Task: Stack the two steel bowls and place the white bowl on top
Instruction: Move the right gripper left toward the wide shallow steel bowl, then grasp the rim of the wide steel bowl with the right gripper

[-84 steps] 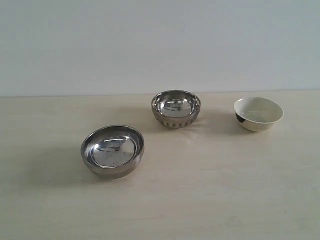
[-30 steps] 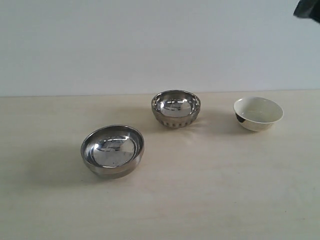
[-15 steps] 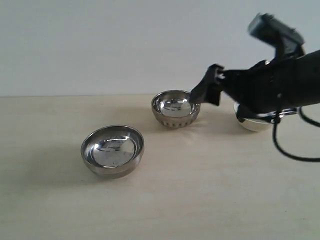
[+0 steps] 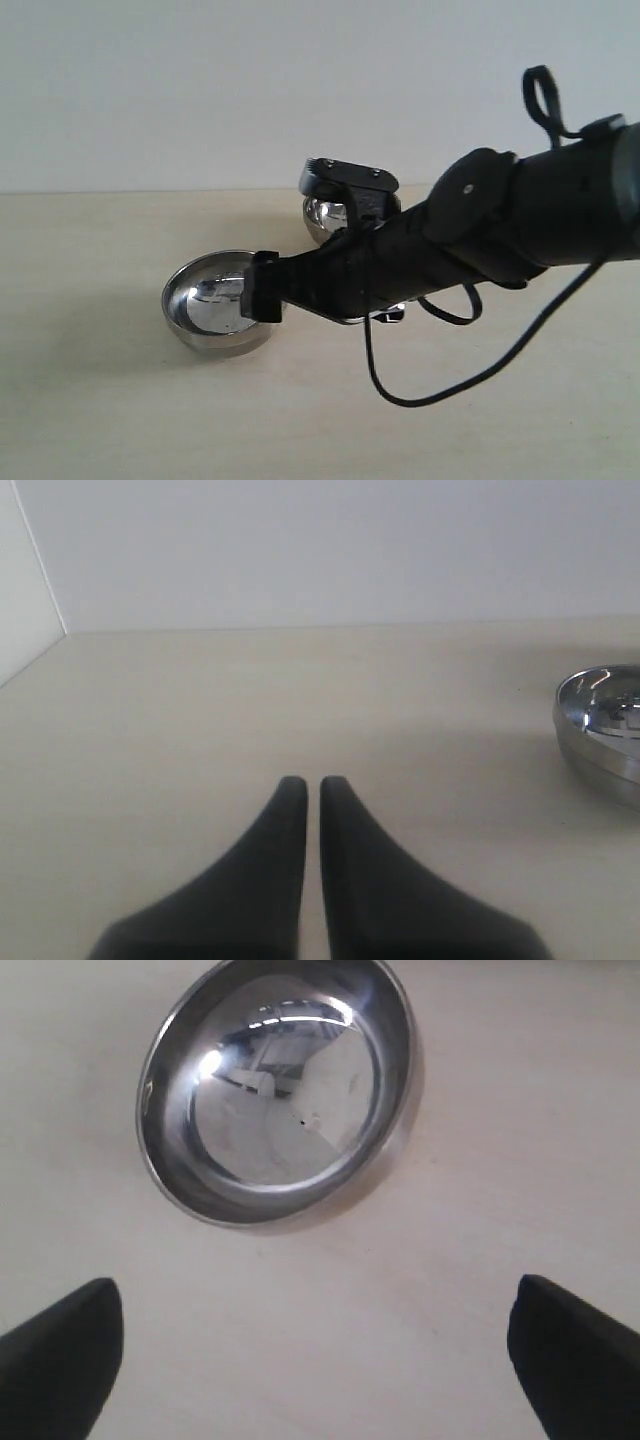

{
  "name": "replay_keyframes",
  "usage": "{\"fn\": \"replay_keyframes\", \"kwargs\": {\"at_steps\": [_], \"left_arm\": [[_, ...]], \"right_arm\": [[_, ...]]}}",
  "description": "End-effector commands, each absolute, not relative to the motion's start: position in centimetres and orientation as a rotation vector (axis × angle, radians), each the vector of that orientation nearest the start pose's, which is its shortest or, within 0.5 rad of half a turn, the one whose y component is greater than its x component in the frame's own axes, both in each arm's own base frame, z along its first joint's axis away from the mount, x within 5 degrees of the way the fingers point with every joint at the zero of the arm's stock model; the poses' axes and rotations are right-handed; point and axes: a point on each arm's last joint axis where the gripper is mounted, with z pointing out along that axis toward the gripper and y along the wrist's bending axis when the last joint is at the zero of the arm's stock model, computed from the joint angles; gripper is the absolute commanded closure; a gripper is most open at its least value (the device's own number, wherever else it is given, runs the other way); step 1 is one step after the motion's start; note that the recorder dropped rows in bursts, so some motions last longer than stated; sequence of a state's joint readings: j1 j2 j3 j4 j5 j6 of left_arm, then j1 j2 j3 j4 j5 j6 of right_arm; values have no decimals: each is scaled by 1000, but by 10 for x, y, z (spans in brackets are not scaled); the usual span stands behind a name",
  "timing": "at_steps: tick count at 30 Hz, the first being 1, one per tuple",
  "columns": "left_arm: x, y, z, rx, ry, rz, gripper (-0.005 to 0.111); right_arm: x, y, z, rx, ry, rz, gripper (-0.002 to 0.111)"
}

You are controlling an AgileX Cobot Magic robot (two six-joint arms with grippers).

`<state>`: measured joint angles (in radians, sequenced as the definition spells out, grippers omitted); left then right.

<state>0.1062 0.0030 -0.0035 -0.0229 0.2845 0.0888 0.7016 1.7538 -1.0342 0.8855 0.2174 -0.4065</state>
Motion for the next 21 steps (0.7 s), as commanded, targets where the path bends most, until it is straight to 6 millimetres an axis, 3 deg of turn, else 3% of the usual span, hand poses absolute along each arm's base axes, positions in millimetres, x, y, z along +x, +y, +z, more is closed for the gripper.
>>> {"fn": "replay_keyframes", "kwargs": {"at_steps": [1,10,21], "left_arm": [[55,5,188,-42,1762,110,103],[55,5,188,-42,1762,110,103],[55,5,188,-42,1762,110,103]], "right_arm": [[287,265,191,-323,2444,759,14],[312,281,170,-208,2436,743,14],[329,288,146,-138,2434,703,14]]}}
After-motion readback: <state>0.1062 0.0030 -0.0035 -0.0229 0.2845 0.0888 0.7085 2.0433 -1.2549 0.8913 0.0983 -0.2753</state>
